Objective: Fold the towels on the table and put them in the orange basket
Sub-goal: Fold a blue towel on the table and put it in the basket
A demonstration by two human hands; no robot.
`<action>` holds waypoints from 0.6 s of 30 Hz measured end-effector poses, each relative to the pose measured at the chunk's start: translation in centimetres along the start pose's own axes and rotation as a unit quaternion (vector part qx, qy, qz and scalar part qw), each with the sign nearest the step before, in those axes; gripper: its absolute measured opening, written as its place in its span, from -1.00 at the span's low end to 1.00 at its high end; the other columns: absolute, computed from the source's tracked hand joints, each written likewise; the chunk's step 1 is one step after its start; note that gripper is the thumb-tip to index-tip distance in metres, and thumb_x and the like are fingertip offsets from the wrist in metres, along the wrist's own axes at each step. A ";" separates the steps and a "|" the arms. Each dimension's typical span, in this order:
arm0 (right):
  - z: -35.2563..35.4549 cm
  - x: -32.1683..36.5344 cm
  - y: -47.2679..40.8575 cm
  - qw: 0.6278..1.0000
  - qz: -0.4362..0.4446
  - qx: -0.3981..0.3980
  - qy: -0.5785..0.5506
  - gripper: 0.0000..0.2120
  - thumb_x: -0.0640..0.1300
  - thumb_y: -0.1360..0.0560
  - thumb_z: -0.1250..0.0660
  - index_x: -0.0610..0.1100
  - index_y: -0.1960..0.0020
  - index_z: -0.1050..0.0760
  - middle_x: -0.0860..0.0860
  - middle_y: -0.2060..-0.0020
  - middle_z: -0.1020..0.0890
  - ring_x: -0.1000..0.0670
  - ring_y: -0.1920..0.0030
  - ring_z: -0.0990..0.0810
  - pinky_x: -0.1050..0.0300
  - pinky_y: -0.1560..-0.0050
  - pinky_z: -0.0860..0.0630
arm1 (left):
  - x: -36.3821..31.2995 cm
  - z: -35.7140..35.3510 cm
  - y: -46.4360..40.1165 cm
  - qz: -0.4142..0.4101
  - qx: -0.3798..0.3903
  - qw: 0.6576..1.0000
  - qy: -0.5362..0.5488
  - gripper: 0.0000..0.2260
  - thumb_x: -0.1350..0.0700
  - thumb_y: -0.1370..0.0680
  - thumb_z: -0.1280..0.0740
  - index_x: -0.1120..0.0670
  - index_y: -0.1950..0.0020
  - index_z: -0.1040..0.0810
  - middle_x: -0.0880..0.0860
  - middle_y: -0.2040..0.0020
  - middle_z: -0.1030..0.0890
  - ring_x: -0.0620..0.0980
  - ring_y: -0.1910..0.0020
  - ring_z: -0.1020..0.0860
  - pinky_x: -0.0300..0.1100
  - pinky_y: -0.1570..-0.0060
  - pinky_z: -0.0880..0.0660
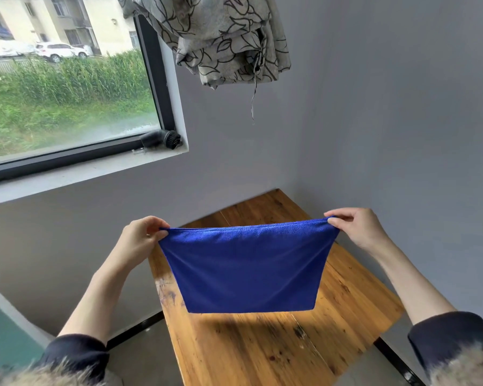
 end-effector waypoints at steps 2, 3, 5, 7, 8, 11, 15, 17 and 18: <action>-0.1 0.3 -0.5 0.999 0.004 -0.009 0.040 -0.87 -0.26 -0.46 -0.37 -0.11 0.06 -0.66 0.08 0.22 -0.63 0.10 0.14 -0.57 0.57 0.20 -0.38 | 0.1 0.0 -0.1 0.002 -0.011 1.000 -0.014 -0.84 0.36 -0.46 -0.34 0.10 0.15 -0.60 0.04 0.19 -0.60 0.02 0.16 -0.53 -0.28 0.13 -0.34; -0.1 0.5 -0.8 0.999 0.006 -0.010 0.050 -0.87 -0.25 -0.46 -0.37 -0.11 0.06 -0.66 0.08 0.22 -0.63 0.09 0.14 -0.57 0.58 0.21 -0.37 | 0.2 0.1 -0.2 0.005 -0.019 1.000 -0.014 -0.84 0.35 -0.46 -0.34 0.11 0.14 -0.61 0.04 0.19 -0.61 0.02 0.15 -0.53 -0.27 0.10 -0.33; -0.4 0.6 -1.4 0.999 0.002 -0.006 0.051 -0.87 -0.26 -0.47 -0.35 -0.11 0.07 -0.66 0.06 0.23 -0.63 0.07 0.15 -0.57 0.57 0.19 -0.38 | 0.5 0.0 -0.7 0.016 -0.024 1.000 -0.006 -0.84 0.35 -0.46 -0.33 0.11 0.12 -0.63 0.05 0.19 -0.62 0.03 0.13 -0.55 -0.24 0.08 -0.35; -0.9 0.3 -2.0 1.000 -0.019 0.005 0.023 -0.86 -0.30 -0.47 -0.33 -0.15 0.07 -0.65 0.01 0.21 -0.64 0.02 0.14 -0.58 0.43 0.07 -0.45 | 1.0 -0.1 -1.2 0.040 -0.024 0.999 0.022 -0.85 0.33 -0.47 -0.33 0.10 0.13 -0.63 0.07 0.17 -0.64 0.06 0.12 -0.57 -0.17 0.04 -0.43; -1.3 0.1 -2.3 0.999 -0.037 0.010 -0.002 -0.86 -0.33 -0.48 -0.32 -0.19 0.06 -0.64 -0.03 0.20 -0.64 0.00 0.13 -0.58 0.28 -0.01 -0.49 | 1.2 -0.2 -1.5 0.049 -0.024 0.998 0.041 -0.85 0.33 -0.47 -0.33 0.10 0.14 -0.62 0.09 0.16 -0.64 0.07 0.12 -0.57 -0.14 0.03 -0.47; -2.3 -0.1 -3.3 0.992 -0.095 -0.016 -0.085 -0.86 -0.38 -0.49 -0.26 -0.29 0.04 -0.59 -0.09 0.18 -0.59 -0.04 0.13 -0.52 0.03 -0.04 -0.50 | 1.4 -0.6 -2.7 0.058 -0.030 0.994 0.092 -0.85 0.31 -0.49 -0.32 0.08 0.16 -0.60 0.11 0.15 -0.64 0.06 0.13 -0.57 -0.19 0.05 -0.51; -3.0 1.9 -5.5 0.984 -0.094 -0.090 -0.121 -0.81 -0.37 -0.52 -0.19 -0.33 -0.05 -0.55 -0.10 0.15 -0.54 0.00 0.19 -0.46 0.27 0.20 -0.41 | 0.4 -1.0 -5.0 0.054 -0.054 0.989 0.129 -0.90 0.31 -0.53 -0.28 0.16 0.05 -0.55 0.14 0.09 -0.59 0.05 0.09 -0.52 -0.01 -0.11 -0.47; -3.0 2.9 -6.2 0.982 -0.077 -0.103 -0.135 -0.80 -0.36 -0.53 -0.16 -0.31 -0.06 -0.54 -0.09 0.16 -0.53 0.06 0.26 -0.44 0.30 0.23 -0.38 | -0.3 -0.7 -5.7 0.040 -0.074 0.986 0.147 -0.89 0.32 -0.54 -0.25 0.16 0.03 -0.52 0.14 0.09 -0.58 0.06 0.09 -0.52 -0.08 -0.06 -0.48; -2.9 3.2 -6.4 0.982 -0.069 -0.106 -0.144 -0.80 -0.35 -0.54 -0.15 -0.30 -0.06 -0.53 -0.09 0.15 -0.52 0.07 0.26 -0.44 0.30 0.22 -0.38 | -0.6 -0.4 -5.8 0.026 -0.084 0.984 0.154 -0.89 0.33 -0.54 -0.24 0.15 0.04 -0.51 0.13 0.12 -0.57 0.03 0.12 -0.51 -0.18 0.01 -0.48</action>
Point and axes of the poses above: each hand's wrist, its own y-axis away from the middle knuckle, its own z-axis out of the back of the hand, x = y × z, the point moved 7 cm from there along -y, towards the middle knuckle
